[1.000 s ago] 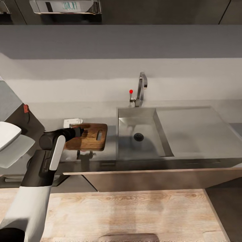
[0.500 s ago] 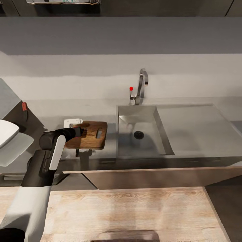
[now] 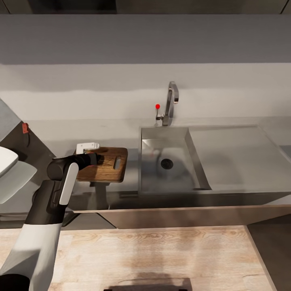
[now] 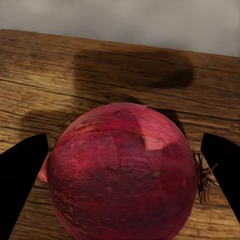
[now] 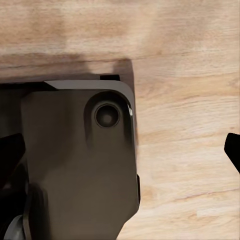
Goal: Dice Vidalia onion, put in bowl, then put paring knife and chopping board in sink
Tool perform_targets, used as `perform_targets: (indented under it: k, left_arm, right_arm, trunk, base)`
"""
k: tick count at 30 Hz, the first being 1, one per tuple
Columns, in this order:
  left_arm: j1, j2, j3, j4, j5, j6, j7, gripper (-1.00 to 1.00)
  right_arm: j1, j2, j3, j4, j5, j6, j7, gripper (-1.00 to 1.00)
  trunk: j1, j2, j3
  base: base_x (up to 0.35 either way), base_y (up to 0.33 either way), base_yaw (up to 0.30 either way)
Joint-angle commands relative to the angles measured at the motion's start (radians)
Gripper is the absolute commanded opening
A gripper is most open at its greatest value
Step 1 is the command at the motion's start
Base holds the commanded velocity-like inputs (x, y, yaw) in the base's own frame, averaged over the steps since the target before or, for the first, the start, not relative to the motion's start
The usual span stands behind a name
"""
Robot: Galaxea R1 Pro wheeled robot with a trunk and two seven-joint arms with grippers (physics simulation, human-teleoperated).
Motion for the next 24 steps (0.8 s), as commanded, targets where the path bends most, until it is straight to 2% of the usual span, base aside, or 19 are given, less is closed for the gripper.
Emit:
perform_targets:
  k: [1,10,12,15,24]
  left_arm:
    - [-0.001,0.001,-0.002,-0.001,0.01,0.003,0.01,-1.0]
    - [-0.001,0.001,-0.002,0.0,0.005,0.003,0.01,-1.0]
    - [-0.001,0.009,0.0,-0.008,0.002,0.003,0.01,-1.0]
    - [-0.001,0.009,0.0,-0.008,0.002,0.003,0.01,-1.0]
    - [-0.001,0.022,-0.001,-0.02,0.001,0.003,0.01,-1.0]
  right_arm:
    - [-0.001,0.001,-0.006,0.001,0.011,-0.002,-0.006,1.0]
    - [-0.001,-0.003,-0.005,0.0,0.014,0.0,0.001,1.0]
    - [-0.001,0.008,-0.004,0.001,0.015,-0.003,0.002,1.0]
    - [-0.001,0.01,-0.004,0.001,0.015,-0.003,0.002,1.0]
    - [-0.001,-0.004,-0.003,0.002,0.013,-0.001,0.002,1.0]
  trunk:
    - [0.001,-0.002,-0.001]
    - [0.001,-0.002,-0.002]
    - [0.001,-0.002,-0.002]
    - [0.001,-0.002,-0.002]
    - [0.001,-0.002,-0.002]
  base:
    - [0.006,-0.002,0.0]
    - [0.001,0.0,0.0]
    - [0.0,0.0,0.0]
    - [0.0,0.0,0.0]
    - [0.0,0.0,0.0]
